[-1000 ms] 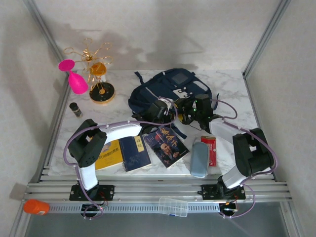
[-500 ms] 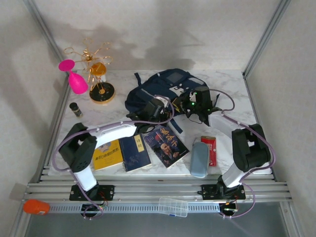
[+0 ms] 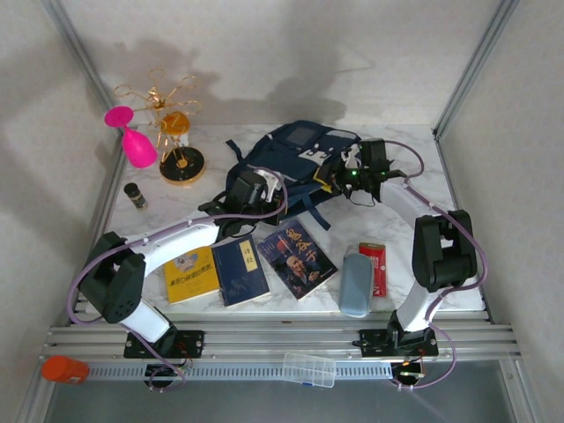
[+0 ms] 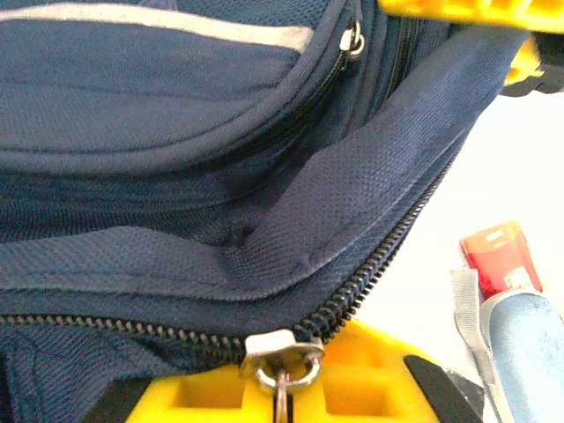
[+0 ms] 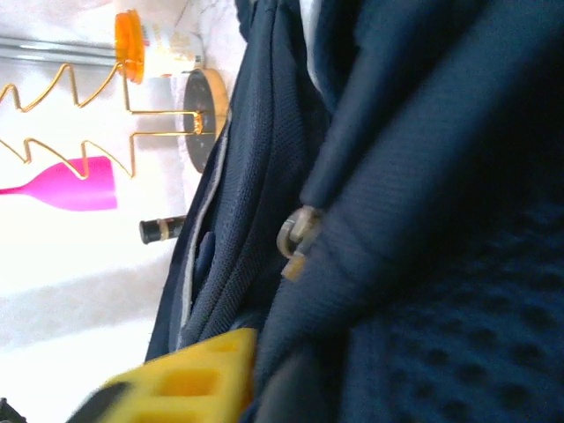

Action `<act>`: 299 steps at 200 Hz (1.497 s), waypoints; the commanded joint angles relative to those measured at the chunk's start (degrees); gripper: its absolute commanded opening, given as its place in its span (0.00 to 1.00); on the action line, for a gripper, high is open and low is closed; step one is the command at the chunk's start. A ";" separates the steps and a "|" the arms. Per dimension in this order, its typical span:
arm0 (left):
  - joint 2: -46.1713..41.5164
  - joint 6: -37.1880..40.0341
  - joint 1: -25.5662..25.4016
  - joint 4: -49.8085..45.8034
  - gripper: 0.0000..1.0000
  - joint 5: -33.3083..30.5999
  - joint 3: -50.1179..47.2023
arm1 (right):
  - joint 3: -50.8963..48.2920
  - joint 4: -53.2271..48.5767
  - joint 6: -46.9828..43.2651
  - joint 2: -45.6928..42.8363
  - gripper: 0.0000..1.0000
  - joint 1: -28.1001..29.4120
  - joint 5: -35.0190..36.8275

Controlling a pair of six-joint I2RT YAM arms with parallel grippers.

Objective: Pack the student bag

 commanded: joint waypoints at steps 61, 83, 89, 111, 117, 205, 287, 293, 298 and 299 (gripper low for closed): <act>4.14 -7.57 -1.91 -0.07 0.00 -2.11 3.74 | -14.53 6.31 16.12 -13.11 0.93 1.12 11.11; 5.81 -8.18 -3.08 -0.55 0.00 -1.67 5.43 | -17.83 11.39 24.75 -15.23 0.98 6.33 14.79; 5.99 -8.24 -3.44 -0.44 0.00 -1.75 5.68 | -17.73 11.53 26.49 -15.08 0.99 8.17 16.41; 6.58 -8.65 -4.16 0.22 0.00 -1.75 6.11 | -19.37 17.13 33.88 -13.12 0.99 12.00 19.26; 6.67 -9.01 -4.21 0.40 0.00 -1.79 6.19 | -19.73 18.77 35.28 -12.34 0.99 12.54 19.88; 5.37 -9.99 -4.56 0.72 0.00 -0.86 6.19 | -7.98 20.98 26.34 1.82 0.28 14.84 23.87; -6.47 -6.79 -0.15 -8.99 0.00 -4.11 -4.83 | -4.09 4.41 -5.09 -3.80 0.00 2.40 13.40; -7.55 -6.59 1.29 -8.66 0.00 -2.77 -6.21 | -3.94 3.18 -7.40 -4.28 0.00 0.92 13.30; -8.37 -6.26 2.56 -7.91 0.00 -0.39 -7.31 | -3.92 2.68 -8.77 -4.64 0.00 -0.17 13.14; -8.50 -6.18 2.82 -7.70 0.00 0.21 -7.54 | -3.92 2.61 -9.15 -4.71 0.00 -0.36 13.11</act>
